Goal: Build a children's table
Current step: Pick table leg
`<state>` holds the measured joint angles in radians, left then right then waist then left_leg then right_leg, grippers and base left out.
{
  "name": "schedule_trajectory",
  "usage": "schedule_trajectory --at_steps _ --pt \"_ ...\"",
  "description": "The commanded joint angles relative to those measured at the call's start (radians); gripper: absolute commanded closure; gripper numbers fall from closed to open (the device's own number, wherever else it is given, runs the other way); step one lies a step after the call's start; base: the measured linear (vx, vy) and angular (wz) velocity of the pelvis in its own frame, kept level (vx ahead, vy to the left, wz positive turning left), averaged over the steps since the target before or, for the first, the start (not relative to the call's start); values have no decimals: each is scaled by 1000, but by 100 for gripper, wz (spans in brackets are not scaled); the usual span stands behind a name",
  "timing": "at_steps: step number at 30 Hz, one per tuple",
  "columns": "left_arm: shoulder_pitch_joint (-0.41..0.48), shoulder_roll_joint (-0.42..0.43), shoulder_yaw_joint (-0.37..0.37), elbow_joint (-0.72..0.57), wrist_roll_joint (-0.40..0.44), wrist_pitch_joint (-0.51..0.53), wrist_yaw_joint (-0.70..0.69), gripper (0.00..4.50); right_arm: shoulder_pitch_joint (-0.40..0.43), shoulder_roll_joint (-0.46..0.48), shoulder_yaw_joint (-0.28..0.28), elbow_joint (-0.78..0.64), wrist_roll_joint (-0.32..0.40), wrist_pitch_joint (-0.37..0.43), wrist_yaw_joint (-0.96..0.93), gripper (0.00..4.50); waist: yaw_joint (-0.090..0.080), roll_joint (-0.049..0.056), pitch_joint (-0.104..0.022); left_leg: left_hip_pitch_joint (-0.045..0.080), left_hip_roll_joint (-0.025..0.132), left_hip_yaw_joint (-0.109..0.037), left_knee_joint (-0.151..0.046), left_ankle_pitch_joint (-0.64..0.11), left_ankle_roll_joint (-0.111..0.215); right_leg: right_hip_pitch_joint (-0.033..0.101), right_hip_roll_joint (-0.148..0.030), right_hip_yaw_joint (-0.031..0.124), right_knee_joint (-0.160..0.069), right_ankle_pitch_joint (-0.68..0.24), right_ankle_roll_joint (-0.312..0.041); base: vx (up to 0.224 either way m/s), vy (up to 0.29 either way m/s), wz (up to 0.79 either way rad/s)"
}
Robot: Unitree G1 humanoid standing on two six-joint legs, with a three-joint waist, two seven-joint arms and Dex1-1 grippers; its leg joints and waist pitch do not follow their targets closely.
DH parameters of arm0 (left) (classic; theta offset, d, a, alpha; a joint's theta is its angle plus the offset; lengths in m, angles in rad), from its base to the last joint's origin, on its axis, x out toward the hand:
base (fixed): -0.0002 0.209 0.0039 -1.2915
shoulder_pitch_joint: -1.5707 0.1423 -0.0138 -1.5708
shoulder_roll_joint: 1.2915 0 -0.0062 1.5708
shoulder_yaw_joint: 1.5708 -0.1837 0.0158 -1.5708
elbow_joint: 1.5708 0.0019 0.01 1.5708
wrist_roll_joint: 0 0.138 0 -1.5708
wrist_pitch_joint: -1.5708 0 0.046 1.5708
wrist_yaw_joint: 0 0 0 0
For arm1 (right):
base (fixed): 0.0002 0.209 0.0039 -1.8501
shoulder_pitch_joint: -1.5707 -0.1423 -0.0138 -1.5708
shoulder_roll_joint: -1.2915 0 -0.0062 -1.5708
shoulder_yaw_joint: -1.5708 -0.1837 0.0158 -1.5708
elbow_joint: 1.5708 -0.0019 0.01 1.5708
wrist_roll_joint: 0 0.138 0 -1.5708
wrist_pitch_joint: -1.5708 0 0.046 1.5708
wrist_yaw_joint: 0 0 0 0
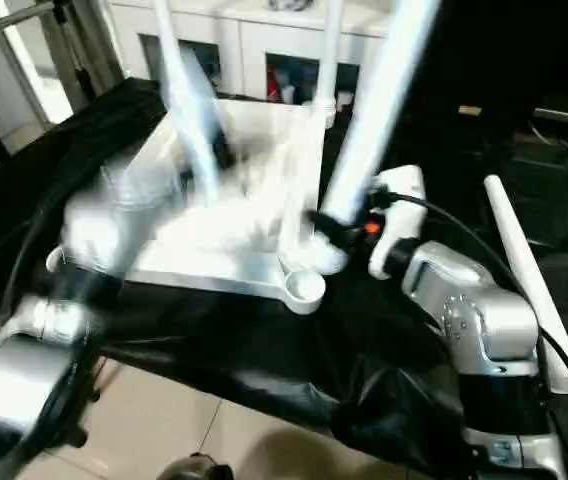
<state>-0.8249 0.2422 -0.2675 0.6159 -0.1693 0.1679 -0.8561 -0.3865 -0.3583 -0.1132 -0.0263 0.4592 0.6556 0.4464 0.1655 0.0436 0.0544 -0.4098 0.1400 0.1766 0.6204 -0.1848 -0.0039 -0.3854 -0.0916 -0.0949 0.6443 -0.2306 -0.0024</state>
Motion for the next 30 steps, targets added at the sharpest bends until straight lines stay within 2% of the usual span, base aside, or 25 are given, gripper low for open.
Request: schedule_trajectory --at_steps 1,2,6,11,15,16,18,20,21,24,30 --pt "5 40 -79 37 86 -67 -111 170 22 13 -5 -12 -34 -39 -38 259 -6 -15 -79 30 95 -42 -78 -72 6 44 -98 66 -70 51 -187 0 0 0" --pt "8 50 -97 61 106 -81 -133 170 33 23 -3 -16 -41 -50 -48 259 -7 -15 -77 28 94 -41 -79 -80 7 45 -99 67 -71 41 -186 0 0 0" --pt "6 67 -138 129 159 -121 -170 170 58 36 9 -25 -55 -66 -60 259 -11 -11 -75 33 103 -44 -86 -150 -10 44 -105 68 -74 -17 -209 0 0 0" --pt "-7 59 -154 203 163 -136 -229 170 69 39 23 -31 -52 -65 -47 259 -17 -15 -74 33 100 -41 -86 -152 -6 45 -107 69 -73 -8 -223 0 0 0" --pt "-32 46 -161 277 182 -187 -245 170 71 44 29 -28 -62 -80 -46 259 -23 -15 -73 29 99 -41 -83 -133 16 47 -108 68 -74 14 -235 0 0 0" --pt "-49 38 -160 317 196 -208 -252 198 72 46 31 -29 -66 -83 -45 259 -23 -16 -74 30 99 -41 -81 -127 20 47 -108 68 -73 18 -236 0 0 0" --pt "-76 31 -165 375 222 -233 -260 205 74 44 37 -31 -66 -82 -40 259 -22 -12 -74 32 98 -41 -80 -128 21 47 -108 69 -75 16 -234 0 0 0" --pt "-82 32 -167 388 227 -239 -264 218 75 43 37 -33 -65 -82 -41 259 -23 -15 -74 31 99 -42 -82 -129 23 49 -108 69 -75 20 -234 0 0 0" --pt "-92 31 -168 408 232 -246 -272 232 79 42 38 -36 -64 -83 -41 259 -22 -11 -74 31 101 -43 -82 -128 25 48 -109 68 -72 29 -241 0 0 0" --pt "-105 32 -165 437 233 -251 -285 252 85 39 38 -42 -62 -80 -39 259 -23 -11 -75 31 101 -42 -80 -121 32 49 -109 68 -69 57 -254 0 0 0" --pt "-141 25 -155 521 258 -275 -314 307 87 40 38 -41 -66 -81 -33 259 -22 -13 -74 33 101 -42 -81 -141 31 49 -110 69 -74 28 -257 0 0 0"
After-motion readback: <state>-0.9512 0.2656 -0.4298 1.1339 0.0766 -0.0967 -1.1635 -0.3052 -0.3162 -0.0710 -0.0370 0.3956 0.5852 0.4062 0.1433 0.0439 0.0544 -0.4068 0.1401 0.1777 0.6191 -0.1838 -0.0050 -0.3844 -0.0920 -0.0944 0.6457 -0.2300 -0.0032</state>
